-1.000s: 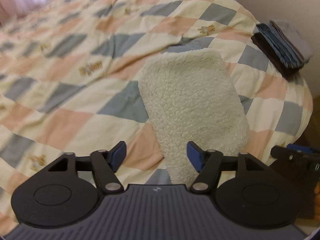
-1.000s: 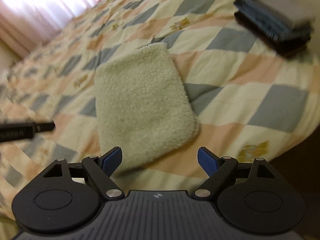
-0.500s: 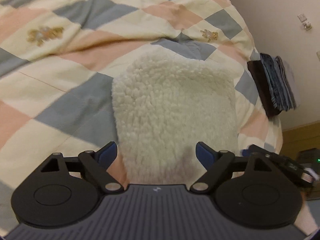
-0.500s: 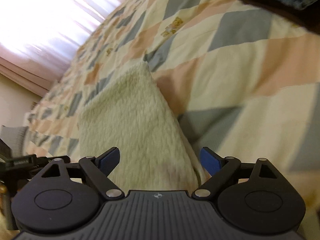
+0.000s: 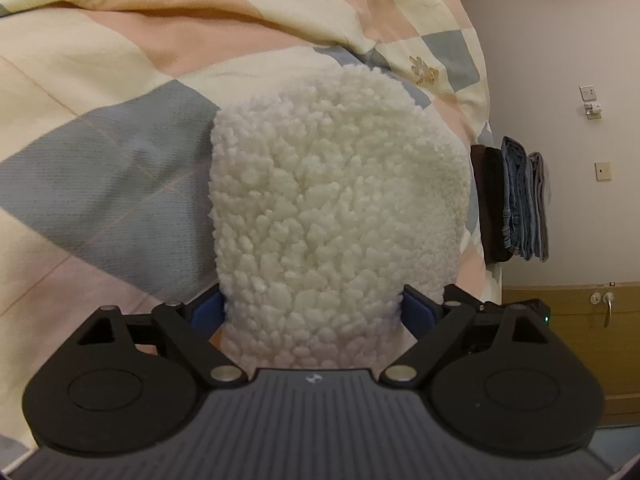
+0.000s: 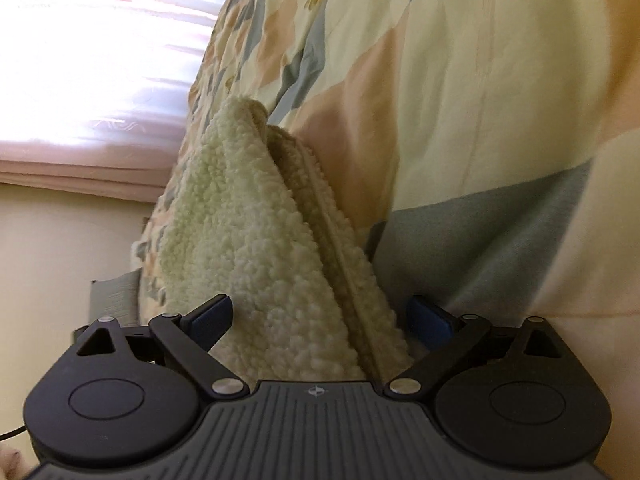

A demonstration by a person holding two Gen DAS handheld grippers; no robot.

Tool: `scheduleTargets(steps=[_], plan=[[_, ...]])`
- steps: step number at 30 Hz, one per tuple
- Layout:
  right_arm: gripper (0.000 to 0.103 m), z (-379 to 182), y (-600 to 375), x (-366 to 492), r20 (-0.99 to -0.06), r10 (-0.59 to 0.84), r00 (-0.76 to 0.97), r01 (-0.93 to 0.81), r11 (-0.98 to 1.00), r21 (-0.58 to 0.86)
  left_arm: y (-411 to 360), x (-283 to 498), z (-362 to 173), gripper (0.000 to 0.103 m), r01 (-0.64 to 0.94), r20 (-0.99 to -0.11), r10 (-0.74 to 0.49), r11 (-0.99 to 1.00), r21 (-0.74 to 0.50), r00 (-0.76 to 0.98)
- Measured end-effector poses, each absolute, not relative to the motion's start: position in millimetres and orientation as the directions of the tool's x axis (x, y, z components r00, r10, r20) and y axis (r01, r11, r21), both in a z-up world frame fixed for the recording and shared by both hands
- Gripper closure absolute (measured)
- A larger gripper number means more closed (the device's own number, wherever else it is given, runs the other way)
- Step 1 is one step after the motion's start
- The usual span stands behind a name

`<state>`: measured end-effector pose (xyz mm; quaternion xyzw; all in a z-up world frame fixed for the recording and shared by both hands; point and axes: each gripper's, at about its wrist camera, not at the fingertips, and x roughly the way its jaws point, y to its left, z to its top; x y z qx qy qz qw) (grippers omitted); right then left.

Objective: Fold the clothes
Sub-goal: 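Lift the vest end with both grippers and fold it over toward the other end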

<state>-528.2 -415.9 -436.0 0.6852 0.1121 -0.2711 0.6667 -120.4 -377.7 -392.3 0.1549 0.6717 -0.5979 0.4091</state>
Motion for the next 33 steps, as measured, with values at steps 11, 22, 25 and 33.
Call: scheduleTargets(steps=[11,22,25,33], plan=[[0.045,-461.3,-431.7,-514.0,-0.467,-0.128,0.875,0.453,-0.123,0.883,-383.6,-121.1,-414.2,0.033,0.666,-0.714,-0.3,0.26,-0.699,-0.633],[0.07,-401.4,-433.5,-515.3,-0.516,-0.183,0.837,0.519,-0.04,0.854,-374.3,-154.3,-342.9,0.045,0.715,-0.74,-0.407,0.249,-0.654,-0.535],[0.07,-381.7,-446.7,-542.5,-0.482,-0.199,0.853,0.488,-0.025,0.873,-382.8,-193.4,-312.2,0.045,0.721,-0.733,-0.45,0.241,-0.649,-0.509],[0.07,-289.3,-514.7,-694.1,-0.489,-0.24,0.838,0.518,0.072,0.853,-456.1,-372.2,-239.1,0.045,0.63,-0.591,-0.569,0.156,-0.761,-0.572]])
